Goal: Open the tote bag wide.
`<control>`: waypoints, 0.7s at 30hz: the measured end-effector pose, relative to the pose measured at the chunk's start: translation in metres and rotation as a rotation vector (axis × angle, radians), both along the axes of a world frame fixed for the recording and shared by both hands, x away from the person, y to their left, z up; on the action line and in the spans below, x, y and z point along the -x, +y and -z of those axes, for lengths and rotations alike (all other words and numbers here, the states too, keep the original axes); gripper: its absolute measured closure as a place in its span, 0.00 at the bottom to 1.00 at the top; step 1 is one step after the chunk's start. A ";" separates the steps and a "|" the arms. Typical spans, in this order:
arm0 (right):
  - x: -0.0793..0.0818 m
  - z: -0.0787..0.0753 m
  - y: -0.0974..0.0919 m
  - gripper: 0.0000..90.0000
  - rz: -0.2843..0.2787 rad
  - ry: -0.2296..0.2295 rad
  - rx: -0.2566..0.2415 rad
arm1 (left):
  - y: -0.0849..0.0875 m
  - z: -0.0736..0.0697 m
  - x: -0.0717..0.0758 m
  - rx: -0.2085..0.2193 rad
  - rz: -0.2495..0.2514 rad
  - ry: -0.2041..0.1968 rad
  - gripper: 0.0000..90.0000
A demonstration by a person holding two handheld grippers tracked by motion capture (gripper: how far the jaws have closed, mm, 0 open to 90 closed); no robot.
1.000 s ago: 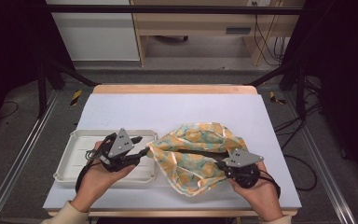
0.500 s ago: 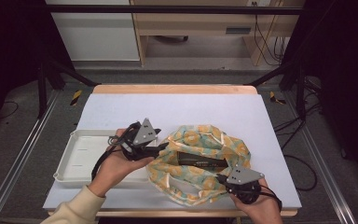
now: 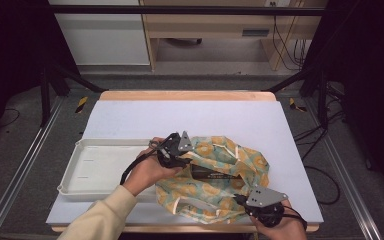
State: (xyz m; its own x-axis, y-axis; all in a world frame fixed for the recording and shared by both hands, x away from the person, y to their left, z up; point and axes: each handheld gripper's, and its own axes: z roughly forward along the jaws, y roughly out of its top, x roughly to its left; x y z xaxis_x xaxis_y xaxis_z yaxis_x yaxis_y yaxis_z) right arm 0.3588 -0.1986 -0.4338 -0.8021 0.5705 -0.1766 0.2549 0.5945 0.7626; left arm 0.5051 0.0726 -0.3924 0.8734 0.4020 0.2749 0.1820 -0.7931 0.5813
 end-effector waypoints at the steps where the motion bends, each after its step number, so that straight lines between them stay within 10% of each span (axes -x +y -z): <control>1: 0.001 0.001 0.000 1.00 -0.006 0.003 0.006 | -0.003 -0.001 -0.002 -0.005 -0.009 0.000 0.83; 4: 0.001 0.004 0.000 1.00 -0.007 0.018 0.030 | -0.009 -0.005 -0.009 -0.006 -0.034 0.007 0.97; 14: 0.011 0.015 0.001 1.00 -0.059 0.095 0.121 | -0.005 -0.020 -0.027 0.206 -0.157 -0.073 0.98; 21: 0.012 0.022 -0.002 1.00 -0.060 0.129 0.143 | 0.001 -0.025 -0.030 0.239 -0.183 -0.093 0.98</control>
State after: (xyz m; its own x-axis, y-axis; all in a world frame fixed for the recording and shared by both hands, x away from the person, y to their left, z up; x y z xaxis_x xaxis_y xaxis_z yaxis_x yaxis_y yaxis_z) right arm 0.3466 -0.2007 -0.4553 -0.8549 0.4977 -0.1462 0.3060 0.7115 0.6326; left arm 0.5347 0.0738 -0.3670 0.7560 0.6131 0.2292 0.2461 -0.5908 0.7684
